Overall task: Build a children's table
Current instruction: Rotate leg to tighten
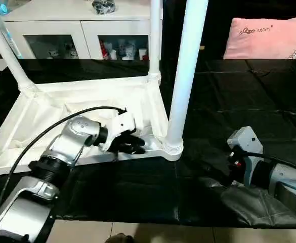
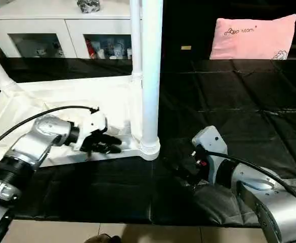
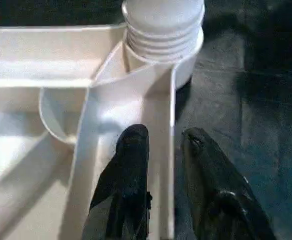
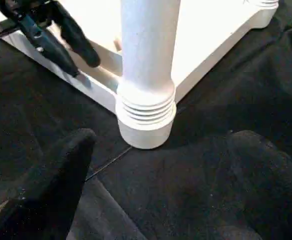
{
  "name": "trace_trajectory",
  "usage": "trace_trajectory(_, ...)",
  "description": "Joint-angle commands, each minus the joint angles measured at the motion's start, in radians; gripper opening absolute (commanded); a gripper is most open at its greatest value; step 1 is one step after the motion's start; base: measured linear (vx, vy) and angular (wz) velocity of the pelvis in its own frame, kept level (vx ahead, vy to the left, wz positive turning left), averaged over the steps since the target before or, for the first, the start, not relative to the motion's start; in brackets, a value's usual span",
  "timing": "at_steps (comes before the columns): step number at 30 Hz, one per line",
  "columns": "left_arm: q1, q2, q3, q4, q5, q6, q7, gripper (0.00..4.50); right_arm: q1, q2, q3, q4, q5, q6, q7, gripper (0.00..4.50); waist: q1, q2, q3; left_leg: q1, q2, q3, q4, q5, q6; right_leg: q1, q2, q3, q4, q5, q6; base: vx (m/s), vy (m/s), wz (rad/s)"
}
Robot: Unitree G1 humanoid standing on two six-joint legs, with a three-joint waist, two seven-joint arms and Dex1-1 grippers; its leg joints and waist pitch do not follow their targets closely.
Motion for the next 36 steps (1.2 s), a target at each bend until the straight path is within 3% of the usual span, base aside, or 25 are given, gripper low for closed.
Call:
trace_trajectory(1,-0.003,0.012,-0.018,0.021,0.04,0.01,0.012,1.21,0.005,0.004,0.009,-0.028,0.002,-0.003,-0.002,4.5,-0.001,-0.005,-0.062,0.049,0.067,-0.028,-0.078,-0.243,0.004,0.012,-0.055,0.02,-0.067,-0.031,-0.253,0.0,0.0,0.0)
trace_trajectory(9,-0.023,0.004,-0.015,0.052,0.05,0.038,0.043,1.21,0.025,-0.001,0.004,-0.046,0.012,0.005,-0.001,4.5,0.002,-0.009,-0.063,0.049,0.068,-0.028,-0.077,-0.239,0.007,0.014,-0.057,0.019,-0.066,-0.019,-0.258,0.0,0.0,0.0)
trace_trajectory(11,-0.026,0.002,-0.013,0.056,0.05,0.042,0.044,1.56,0.025,-0.002,0.004,-0.045,0.012,0.005,-0.001,4.5,0.002,-0.009,-0.062,0.049,0.068,-0.028,-0.077,-0.243,0.006,0.013,-0.057,0.02,-0.067,-0.034,-0.259,0.0,0.0,0.0)
trace_trajectory(14,-0.03,-0.007,-0.006,0.061,0.045,0.055,0.048,1.71,0.022,-0.004,0.006,-0.044,0.013,0.007,0.001,4.5,0.003,-0.012,-0.063,0.049,0.068,-0.027,-0.075,-0.228,0.011,0.014,-0.057,0.02,-0.066,-0.026,-0.26,0.0,0.0,0.0)
trace_trajectory(23,-0.022,-0.024,0.005,0.055,0.021,0.075,0.035,1.71,0.022,-0.004,0.01,-0.045,0.012,0.01,0.002,4.5,0.005,-0.014,-0.064,0.047,0.067,-0.026,-0.071,-0.205,0.029,0.016,-0.058,0.019,-0.064,-0.012,-0.266,0.0,0.0,0.0)
trace_trajectory(36,-0.028,-0.033,-0.001,0.079,0.023,0.065,0.02,0.73,0.018,-0.008,0.014,-0.043,0.014,0.012,0.008,4.5,0.01,-0.014,-0.066,0.047,0.066,-0.026,-0.068,-0.191,0.034,0.016,-0.056,0.019,-0.063,-0.003,-0.261,0.0,0.0,0.0)
